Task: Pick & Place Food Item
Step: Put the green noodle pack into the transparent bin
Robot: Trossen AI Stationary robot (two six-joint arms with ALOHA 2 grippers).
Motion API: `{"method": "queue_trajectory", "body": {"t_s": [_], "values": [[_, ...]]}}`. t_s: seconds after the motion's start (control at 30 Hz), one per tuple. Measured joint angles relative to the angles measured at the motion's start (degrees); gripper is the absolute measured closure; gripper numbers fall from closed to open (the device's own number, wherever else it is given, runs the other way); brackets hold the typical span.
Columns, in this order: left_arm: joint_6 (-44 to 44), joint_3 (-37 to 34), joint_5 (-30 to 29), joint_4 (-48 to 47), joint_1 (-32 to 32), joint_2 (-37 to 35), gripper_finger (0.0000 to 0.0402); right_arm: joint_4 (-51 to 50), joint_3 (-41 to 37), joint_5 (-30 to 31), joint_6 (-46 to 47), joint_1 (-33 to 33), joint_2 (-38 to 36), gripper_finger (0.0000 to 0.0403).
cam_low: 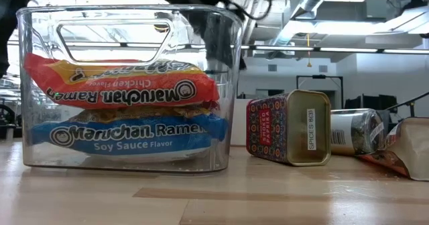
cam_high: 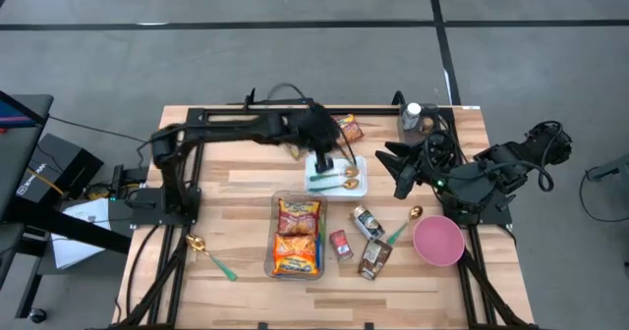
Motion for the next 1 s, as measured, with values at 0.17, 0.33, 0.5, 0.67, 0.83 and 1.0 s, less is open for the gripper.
{"method": "queue_trajectory", "body": {"t_s": [0.17, 0.33, 0.5, 0.67, 0.83, 1.0], "values": [[1.4, -3.0, -3.1, -1.3, 5.8, -8.3, 0.0398, -0.6, 0.0, 0.0, 0.0, 0.0, -0.2, 0.02], [-0.2, -10.6, -3.1, -4.9, 11.8, -15.3, 0.0385, -1.0, 0.0, 0.1, 0.2, 0.0, -0.4, 0.02], [-5.3, -23.3, -0.6, -7.2, 13.9, -24.3, 0.0366, -1.4, 0.0, 0.3, 0.6, 0.0, -0.4, 0.02], [-13.1, -37.1, 3.6, -6.8, 11.6, -35.5, 0.0347, -3.1, 0.0, 0.2, 2.0, -0.7, -0.4, 0.02], [-20.3, -44.8, 5.2, 0.0, 4.3, -44.6, 0.0331, -3.2, 0.0, 0.1, 2.1, -2.2, -0.4, 0.02], [-22.3, -43.6, -3.5, 11.1, -2.5, -44.1, 0.0317, -3.3, 0.0, -0.9, 1.6, -4.1, -1.1, 0.02]]}}
